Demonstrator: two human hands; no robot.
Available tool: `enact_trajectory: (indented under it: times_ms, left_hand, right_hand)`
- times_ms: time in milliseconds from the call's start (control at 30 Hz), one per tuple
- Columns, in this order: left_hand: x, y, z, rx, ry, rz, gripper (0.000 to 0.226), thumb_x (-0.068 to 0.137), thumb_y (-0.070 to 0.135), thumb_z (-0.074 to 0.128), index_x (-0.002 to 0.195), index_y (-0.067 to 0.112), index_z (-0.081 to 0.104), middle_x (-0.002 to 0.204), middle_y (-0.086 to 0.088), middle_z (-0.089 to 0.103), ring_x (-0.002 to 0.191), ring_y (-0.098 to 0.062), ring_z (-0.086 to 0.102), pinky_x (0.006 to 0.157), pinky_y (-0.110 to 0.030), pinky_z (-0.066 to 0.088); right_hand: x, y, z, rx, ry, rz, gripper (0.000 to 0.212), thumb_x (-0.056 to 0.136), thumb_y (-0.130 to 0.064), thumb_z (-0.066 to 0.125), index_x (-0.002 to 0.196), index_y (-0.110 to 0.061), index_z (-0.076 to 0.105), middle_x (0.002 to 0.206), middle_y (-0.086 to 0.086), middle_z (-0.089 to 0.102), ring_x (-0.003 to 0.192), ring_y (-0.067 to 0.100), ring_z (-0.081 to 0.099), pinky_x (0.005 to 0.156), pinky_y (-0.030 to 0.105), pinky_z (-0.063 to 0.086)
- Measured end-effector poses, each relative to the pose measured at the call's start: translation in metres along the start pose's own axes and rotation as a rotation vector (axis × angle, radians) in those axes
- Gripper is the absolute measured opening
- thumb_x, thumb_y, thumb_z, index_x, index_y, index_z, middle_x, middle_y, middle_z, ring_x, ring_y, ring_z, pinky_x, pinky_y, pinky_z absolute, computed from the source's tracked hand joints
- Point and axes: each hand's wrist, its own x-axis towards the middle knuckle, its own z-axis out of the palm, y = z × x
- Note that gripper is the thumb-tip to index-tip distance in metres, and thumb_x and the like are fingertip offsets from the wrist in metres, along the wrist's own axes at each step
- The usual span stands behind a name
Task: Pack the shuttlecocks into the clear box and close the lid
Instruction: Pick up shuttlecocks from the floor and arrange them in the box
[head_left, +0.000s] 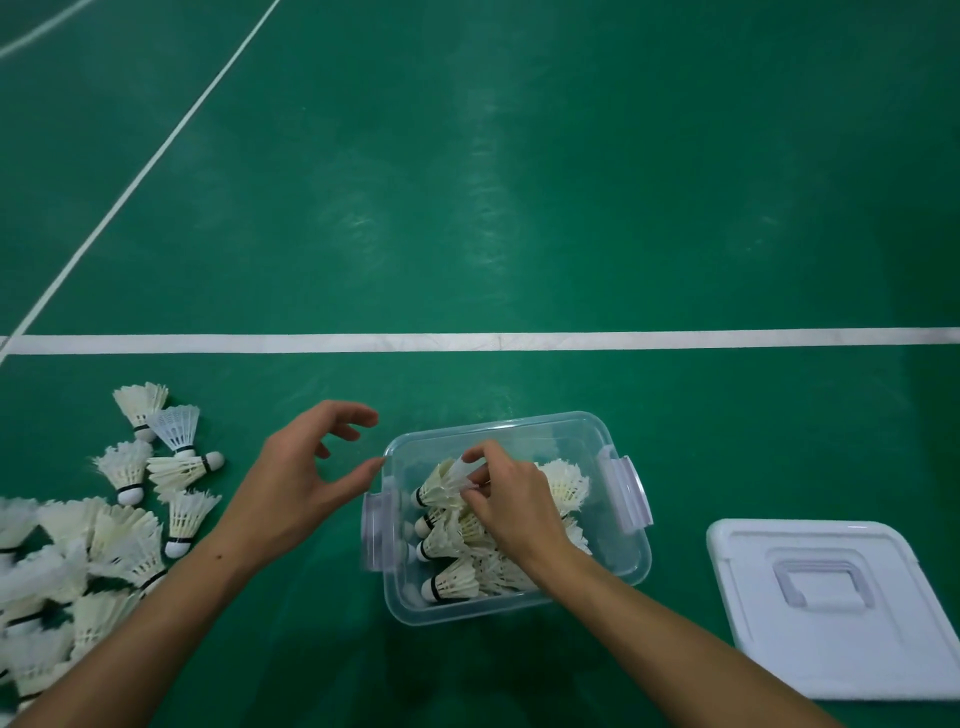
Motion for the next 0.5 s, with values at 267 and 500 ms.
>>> enact_trajectory:
  times_ms: [267, 500]
  left_hand:
    - [-0.022, -0.016, -0.012, -0.028, 0.004, -0.073, 0.043, 0.085, 0.026, 0.085, 0.121, 0.035, 0.064, 0.122, 0.021, 0.07, 0.109, -0.005, 0.067, 0.082, -0.025, 0.052]
    - [-0.047, -0.016, -0.031, -0.098, 0.055, -0.128, 0.053, 0.081, 0.024, 0.09, 0.125, 0.033, 0.061, 0.119, 0.017, 0.073, 0.107, -0.01, 0.068, 0.081, -0.026, 0.054]
  right_hand:
    - [0.001, 0.0, -0.021, 0.134, -0.08, 0.032, 0.046, 0.089, -0.023, 0.083, 0.129, -0.017, 0.062, 0.116, -0.006, 0.073, 0.104, 0.005, 0.068, 0.097, 0.028, 0.059]
    - [-0.004, -0.029, -0.058, 0.197, 0.027, -0.042, 0.052, 0.084, -0.031, 0.087, 0.129, -0.019, 0.062, 0.11, -0.011, 0.072, 0.101, 0.001, 0.068, 0.093, 0.022, 0.058]
